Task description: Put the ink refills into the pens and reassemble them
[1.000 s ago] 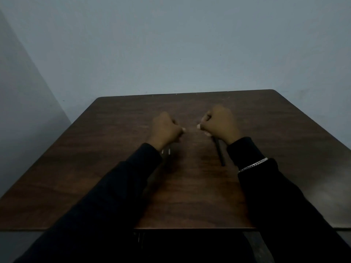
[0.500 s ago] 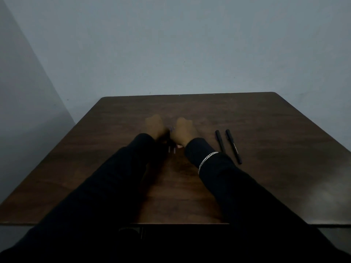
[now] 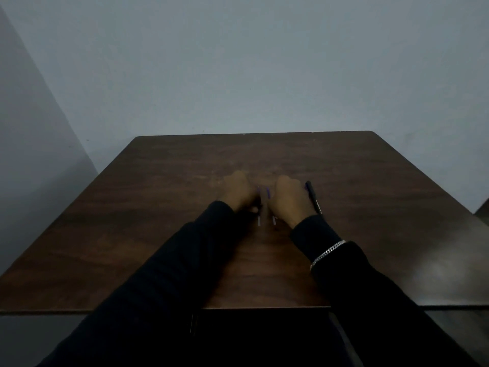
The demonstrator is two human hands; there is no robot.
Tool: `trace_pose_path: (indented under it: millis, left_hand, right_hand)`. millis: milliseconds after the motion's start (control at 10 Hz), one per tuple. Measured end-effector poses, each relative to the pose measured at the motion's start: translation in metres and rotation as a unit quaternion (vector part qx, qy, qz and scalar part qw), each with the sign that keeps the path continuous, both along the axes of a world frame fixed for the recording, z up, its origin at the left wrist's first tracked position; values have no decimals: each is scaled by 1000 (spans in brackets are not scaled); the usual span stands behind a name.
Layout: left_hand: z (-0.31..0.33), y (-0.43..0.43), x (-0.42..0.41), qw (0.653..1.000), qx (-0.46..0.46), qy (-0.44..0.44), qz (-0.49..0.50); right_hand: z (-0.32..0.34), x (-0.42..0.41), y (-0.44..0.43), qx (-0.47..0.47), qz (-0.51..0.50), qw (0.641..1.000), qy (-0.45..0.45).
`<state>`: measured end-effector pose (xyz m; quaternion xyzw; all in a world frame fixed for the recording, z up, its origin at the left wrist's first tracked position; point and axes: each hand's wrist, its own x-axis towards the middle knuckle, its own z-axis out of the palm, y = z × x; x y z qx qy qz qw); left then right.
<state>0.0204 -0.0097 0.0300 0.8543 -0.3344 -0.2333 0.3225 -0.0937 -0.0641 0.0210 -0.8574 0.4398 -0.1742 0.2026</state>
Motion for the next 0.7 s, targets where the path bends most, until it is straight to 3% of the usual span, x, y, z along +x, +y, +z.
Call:
trace_pose_path:
  millis: [100,400,700]
  left_hand:
    - [-5,-3,-9,1000,-14,9,1]
    - [-8,-1,-12,998,-27,53,14]
    - [-6,13,-9,995,-85,60,-4]
  right_hand:
    - [-4,-10,2,-35,-6,999,-11]
    - [-4,-13,4,-17,1,999,-35]
    - [3,-18,-1,54,-17,996,-66]
